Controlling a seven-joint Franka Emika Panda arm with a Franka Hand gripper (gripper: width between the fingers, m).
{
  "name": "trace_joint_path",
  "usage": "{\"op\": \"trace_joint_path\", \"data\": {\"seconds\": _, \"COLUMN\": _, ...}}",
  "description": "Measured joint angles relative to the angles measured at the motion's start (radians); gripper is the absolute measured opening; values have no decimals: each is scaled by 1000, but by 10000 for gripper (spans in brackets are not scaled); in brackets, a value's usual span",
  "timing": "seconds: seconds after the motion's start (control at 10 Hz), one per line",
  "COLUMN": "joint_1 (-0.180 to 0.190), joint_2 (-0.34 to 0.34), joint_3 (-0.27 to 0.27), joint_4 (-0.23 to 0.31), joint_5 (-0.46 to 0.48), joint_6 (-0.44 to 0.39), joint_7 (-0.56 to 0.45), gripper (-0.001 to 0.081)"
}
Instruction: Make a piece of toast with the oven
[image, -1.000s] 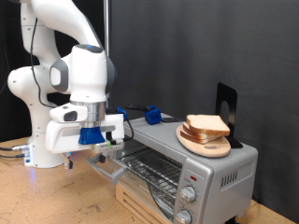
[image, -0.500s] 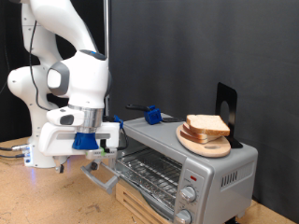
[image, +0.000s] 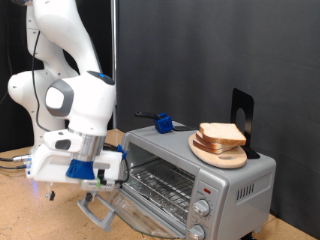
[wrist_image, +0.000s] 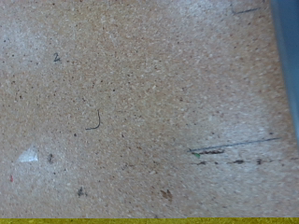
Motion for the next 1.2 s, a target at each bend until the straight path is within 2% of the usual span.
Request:
{"op": "trace_joint_path", "data": {"seconds": 0.5, "joint_1": -5, "joint_2": 151, "joint_3": -9, "joint_4": 74, "joint_5": 3, "joint_6": 47, "joint_7": 59, "gripper": 808}}
{"op": "trace_joint_path", "data": {"seconds": 0.8, "joint_1": -6, "joint_2": 226, "joint_3": -15, "joint_4": 93, "joint_5": 0, "joint_6": 100, "joint_7": 61, "gripper": 808}}
{"op": "trace_joint_path", "data": {"seconds": 1.2, "joint_1": 8, "joint_2": 293, "joint_3": -42, "joint_4": 96, "joint_5": -96, "joint_6": 209, "joint_7": 119, "gripper": 808}}
